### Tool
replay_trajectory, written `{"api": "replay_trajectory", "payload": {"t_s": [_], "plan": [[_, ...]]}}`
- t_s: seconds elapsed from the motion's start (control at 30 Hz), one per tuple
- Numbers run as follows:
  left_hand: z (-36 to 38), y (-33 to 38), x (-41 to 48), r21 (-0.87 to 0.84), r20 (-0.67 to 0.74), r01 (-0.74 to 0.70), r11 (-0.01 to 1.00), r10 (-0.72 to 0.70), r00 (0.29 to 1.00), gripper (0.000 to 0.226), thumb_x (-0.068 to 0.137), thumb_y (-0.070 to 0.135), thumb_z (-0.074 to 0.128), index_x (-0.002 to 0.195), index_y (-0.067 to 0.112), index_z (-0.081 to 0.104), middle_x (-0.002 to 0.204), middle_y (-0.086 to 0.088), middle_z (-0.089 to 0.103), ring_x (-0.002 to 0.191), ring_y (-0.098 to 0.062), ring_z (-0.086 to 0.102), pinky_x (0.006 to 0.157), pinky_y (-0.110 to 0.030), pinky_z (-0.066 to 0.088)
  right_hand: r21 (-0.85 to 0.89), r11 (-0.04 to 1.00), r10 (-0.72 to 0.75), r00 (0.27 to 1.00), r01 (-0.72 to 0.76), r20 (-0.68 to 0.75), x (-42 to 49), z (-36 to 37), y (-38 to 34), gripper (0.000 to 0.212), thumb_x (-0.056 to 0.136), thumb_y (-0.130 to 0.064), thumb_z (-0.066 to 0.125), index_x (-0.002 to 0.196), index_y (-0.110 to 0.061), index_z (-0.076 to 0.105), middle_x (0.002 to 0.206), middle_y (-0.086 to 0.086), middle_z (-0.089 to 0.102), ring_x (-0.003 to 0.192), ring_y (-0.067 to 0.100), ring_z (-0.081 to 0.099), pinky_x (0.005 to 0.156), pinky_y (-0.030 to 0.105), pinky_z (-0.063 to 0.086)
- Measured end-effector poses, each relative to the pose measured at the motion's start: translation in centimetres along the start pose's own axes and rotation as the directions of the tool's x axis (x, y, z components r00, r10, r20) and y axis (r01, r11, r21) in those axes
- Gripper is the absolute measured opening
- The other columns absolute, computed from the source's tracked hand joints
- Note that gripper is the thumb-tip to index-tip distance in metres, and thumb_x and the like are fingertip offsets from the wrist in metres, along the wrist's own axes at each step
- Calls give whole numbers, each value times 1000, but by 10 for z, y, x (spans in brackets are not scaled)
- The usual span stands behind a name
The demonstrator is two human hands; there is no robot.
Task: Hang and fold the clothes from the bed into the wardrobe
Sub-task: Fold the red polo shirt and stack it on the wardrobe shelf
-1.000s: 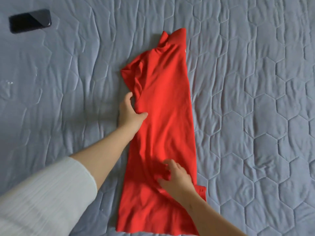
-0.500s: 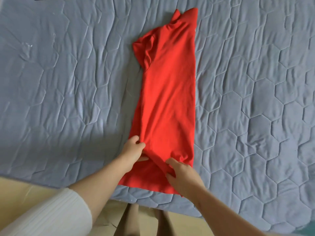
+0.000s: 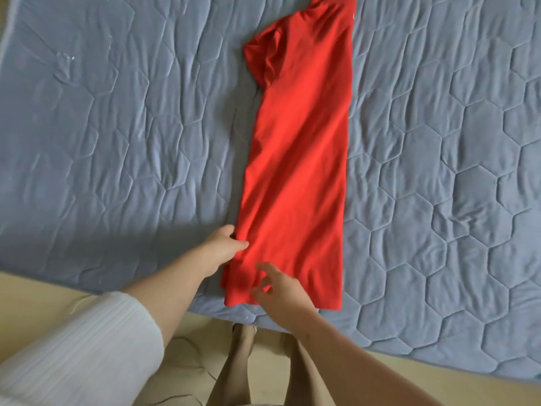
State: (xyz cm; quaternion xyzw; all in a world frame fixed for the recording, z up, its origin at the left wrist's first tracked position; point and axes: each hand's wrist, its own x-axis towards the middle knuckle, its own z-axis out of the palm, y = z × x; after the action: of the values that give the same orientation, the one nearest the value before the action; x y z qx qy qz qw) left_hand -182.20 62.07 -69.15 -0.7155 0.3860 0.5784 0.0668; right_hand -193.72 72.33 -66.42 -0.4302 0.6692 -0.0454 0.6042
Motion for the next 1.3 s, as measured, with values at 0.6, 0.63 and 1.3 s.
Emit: {"api": "replay_trajectory", "payload": {"t_s": [0.6,0.63,1.3], "plan": [[20,-46,-9,-77,-125,-36,996,26,992,30,88,24,62,115,10,58,104,-6,62,93,-21,58,80,-27,43,432,844,483,803,-319,-350,11,-46,68,14,90,-15,54,78,-12,48,75,1,52,80,27,53,67,29,37],[18,-50,-14,-92,-125,-41,995,29,992,28,88,22,63,113,10,58,104,-5,62,95,-21,58,82,-28,43,479,825,491,800,-300,-345,8,-45,68,20,90,-13,53,72,-14,44,72,2,50,74,26,51,63,28,36],[-36,-58,-135,126,-149,-232,964,250,957,57,92,18,55,141,32,31,124,-8,59,102,-30,60,92,-39,47,622,739,476,854,-259,-210,-106,-44,22,18,91,-10,54,75,-13,49,65,6,47,48,17,42,31,13,29]]}}
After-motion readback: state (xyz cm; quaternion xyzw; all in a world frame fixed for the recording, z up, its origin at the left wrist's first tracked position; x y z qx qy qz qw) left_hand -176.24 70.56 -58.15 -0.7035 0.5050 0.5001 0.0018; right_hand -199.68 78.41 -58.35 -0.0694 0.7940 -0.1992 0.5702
